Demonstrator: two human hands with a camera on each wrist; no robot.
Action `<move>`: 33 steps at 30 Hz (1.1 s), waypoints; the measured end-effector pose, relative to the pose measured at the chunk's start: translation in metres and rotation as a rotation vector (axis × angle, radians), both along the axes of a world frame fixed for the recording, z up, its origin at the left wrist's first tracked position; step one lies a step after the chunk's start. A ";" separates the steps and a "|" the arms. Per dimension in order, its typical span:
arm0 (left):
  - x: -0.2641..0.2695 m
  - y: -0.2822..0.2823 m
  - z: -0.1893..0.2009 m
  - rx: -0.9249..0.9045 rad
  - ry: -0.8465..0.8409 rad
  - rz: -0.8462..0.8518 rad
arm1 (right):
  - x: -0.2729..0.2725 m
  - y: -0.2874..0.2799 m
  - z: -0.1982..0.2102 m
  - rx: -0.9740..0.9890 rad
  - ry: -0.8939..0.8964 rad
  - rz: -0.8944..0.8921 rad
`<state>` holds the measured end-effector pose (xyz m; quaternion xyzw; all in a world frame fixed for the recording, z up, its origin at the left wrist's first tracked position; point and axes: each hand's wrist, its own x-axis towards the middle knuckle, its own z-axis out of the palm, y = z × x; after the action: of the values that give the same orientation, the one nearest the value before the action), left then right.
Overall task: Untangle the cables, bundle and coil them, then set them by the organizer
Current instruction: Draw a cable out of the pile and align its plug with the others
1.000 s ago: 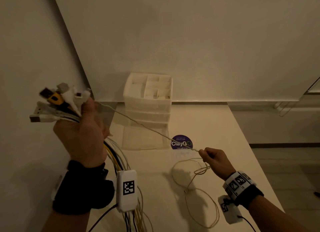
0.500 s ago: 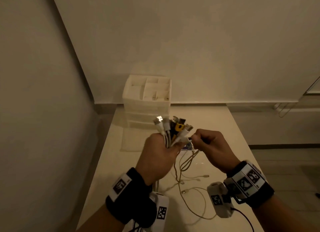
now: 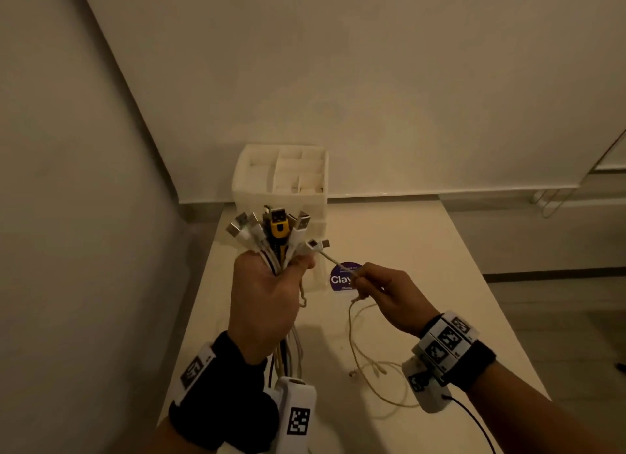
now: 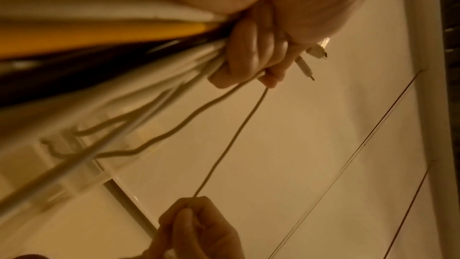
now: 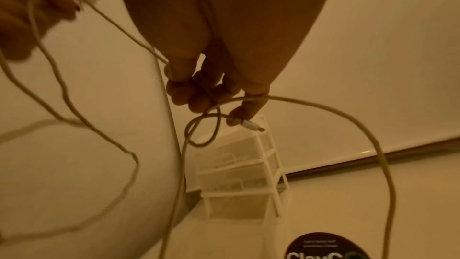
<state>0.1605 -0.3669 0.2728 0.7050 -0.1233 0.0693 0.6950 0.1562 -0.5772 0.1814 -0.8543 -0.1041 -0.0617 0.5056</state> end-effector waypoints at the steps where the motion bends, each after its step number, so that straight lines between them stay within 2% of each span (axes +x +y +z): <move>1: -0.002 0.001 -0.001 -0.002 -0.008 -0.004 | 0.003 0.001 -0.003 -0.035 -0.044 -0.010; 4: -0.003 0.008 -0.001 -0.002 0.006 0.002 | 0.012 -0.005 -0.018 -0.122 -0.130 -0.060; 8: 0.003 0.016 -0.004 -0.021 0.048 0.012 | 0.013 -0.013 -0.031 -0.132 -0.054 -0.089; 13: 0.004 0.008 -0.004 -0.005 0.057 0.000 | 0.010 -0.010 -0.025 -0.165 0.063 -0.058; 18: 0.007 0.006 -0.004 -0.031 0.105 -0.014 | 0.009 -0.017 -0.021 -0.044 0.062 -0.153; 22: 0.007 0.003 0.001 0.016 0.101 -0.011 | 0.009 -0.016 -0.020 0.082 0.025 -0.260; 33: 0.008 -0.003 -0.001 0.059 0.115 -0.010 | 0.011 -0.011 -0.029 0.054 -0.051 -0.401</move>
<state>0.1685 -0.3696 0.2720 0.7273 -0.0889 0.0217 0.6802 0.1670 -0.5887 0.1526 -0.8422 0.0569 -0.1855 0.5031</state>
